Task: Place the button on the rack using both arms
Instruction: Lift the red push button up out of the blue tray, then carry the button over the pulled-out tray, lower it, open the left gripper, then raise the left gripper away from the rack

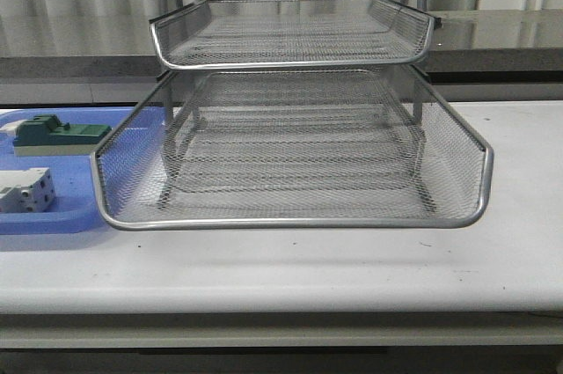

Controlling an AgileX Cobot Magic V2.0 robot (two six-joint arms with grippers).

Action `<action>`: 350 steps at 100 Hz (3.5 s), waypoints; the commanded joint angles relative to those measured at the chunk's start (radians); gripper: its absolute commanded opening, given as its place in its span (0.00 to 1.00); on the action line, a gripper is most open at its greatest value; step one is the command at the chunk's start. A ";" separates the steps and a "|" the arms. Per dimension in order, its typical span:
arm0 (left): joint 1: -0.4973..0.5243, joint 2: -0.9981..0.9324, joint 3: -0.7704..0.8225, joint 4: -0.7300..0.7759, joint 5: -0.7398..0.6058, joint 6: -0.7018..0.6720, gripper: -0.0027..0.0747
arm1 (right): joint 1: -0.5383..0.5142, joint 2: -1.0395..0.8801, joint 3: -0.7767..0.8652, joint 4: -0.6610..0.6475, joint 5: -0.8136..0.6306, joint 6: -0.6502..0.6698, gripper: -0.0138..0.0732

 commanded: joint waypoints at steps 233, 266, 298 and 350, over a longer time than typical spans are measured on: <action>-0.536 -0.027 0.032 0.053 0.014 -0.307 0.67 | -0.002 0.004 -0.030 -0.023 -0.067 0.002 0.08; -0.300 -0.249 0.121 0.061 -0.008 -0.374 0.67 | -0.002 0.004 -0.030 -0.023 -0.067 0.002 0.08; 0.052 -0.539 0.390 -0.067 -0.219 -0.376 0.67 | -0.002 0.004 -0.030 -0.023 -0.067 0.002 0.08; 0.229 -1.096 1.032 -0.330 -0.764 -0.376 0.67 | -0.002 0.004 -0.030 -0.023 -0.067 0.002 0.08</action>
